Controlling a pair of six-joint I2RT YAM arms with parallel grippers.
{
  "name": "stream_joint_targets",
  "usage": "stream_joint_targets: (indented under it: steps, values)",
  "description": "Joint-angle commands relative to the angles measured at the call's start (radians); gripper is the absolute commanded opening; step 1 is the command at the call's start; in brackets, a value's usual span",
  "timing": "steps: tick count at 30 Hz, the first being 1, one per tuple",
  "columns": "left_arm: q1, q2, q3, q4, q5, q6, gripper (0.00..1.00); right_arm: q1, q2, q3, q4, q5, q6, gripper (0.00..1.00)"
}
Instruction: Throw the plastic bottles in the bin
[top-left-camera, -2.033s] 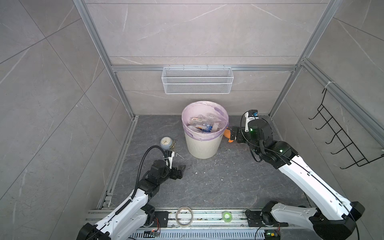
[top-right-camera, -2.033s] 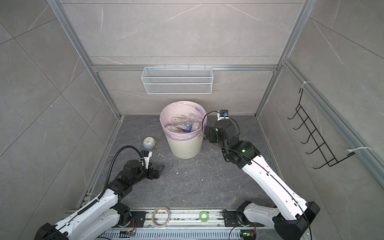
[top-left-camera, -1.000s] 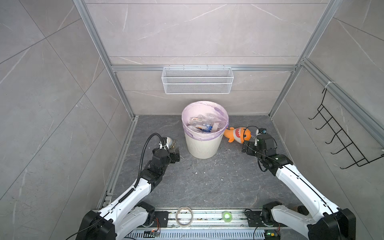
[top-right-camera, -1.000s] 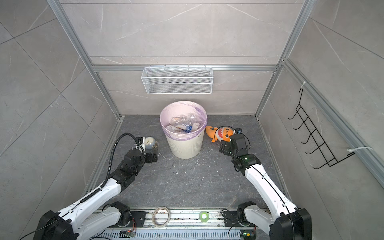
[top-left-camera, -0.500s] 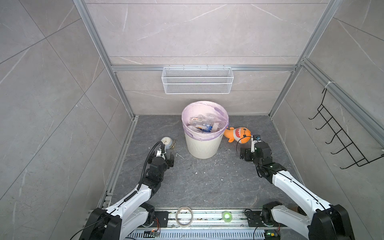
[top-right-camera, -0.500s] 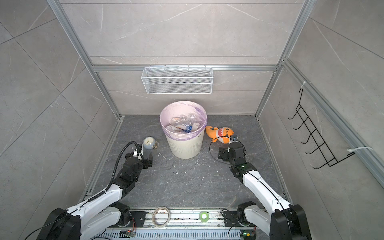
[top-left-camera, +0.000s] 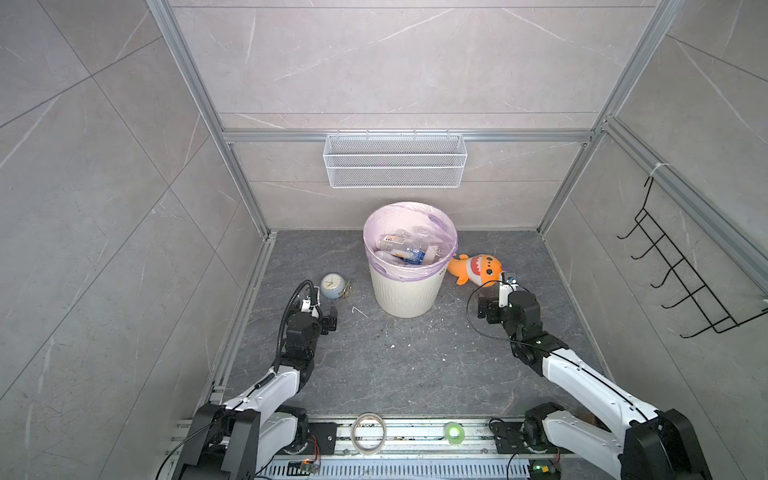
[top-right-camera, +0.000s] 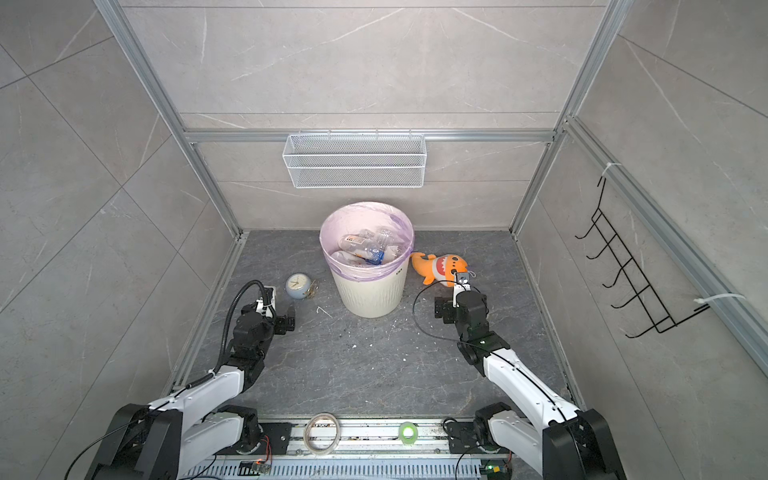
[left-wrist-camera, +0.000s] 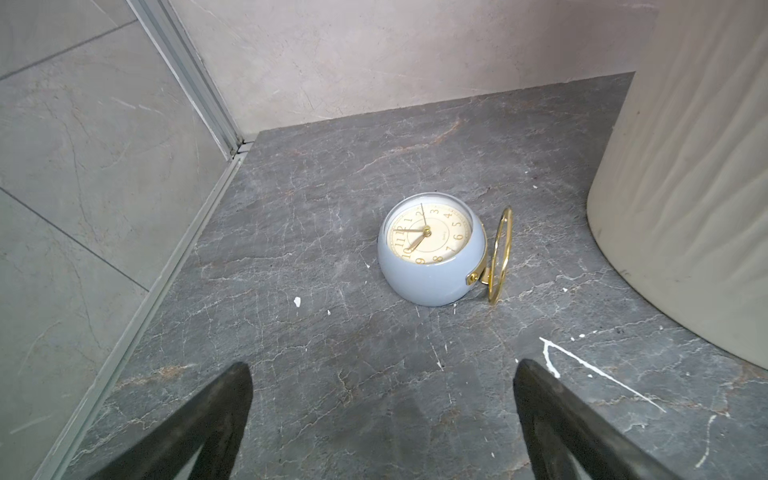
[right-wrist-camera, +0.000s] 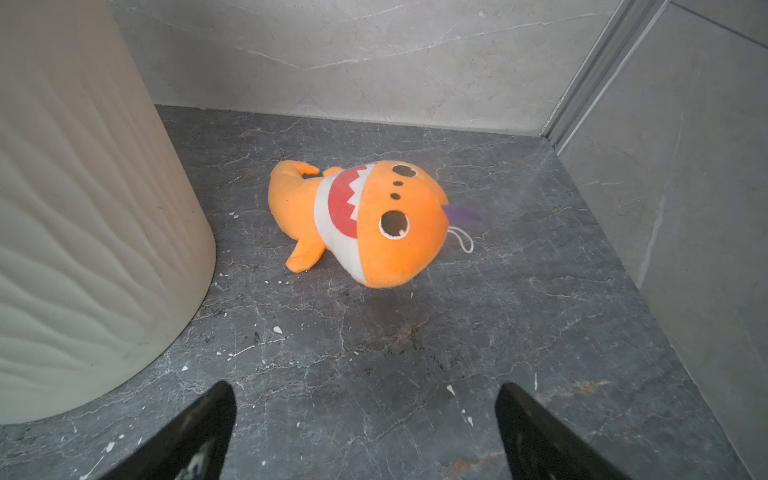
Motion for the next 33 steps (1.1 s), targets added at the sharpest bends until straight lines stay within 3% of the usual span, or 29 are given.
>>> stream_joint_targets:
  steps: [1,16,23,33]
  values:
    - [0.048,0.049,0.013,0.111,0.079,-0.001,1.00,0.005,-0.001,-0.017,0.034,0.026,-0.012,1.00]
    - [0.300,0.395,0.048,0.383,0.371,-0.130,1.00,0.004,0.025,-0.014,0.084,-0.015,-0.039,1.00]
    - [0.302,0.387,0.107,0.248,0.406,-0.106,1.00,0.004,0.058,-0.020,0.104,0.003,-0.042,1.00]
    - [0.297,0.383,0.106,0.244,0.400,-0.104,1.00,-0.034,0.091,-0.016,0.165,-0.076,-0.101,1.00]
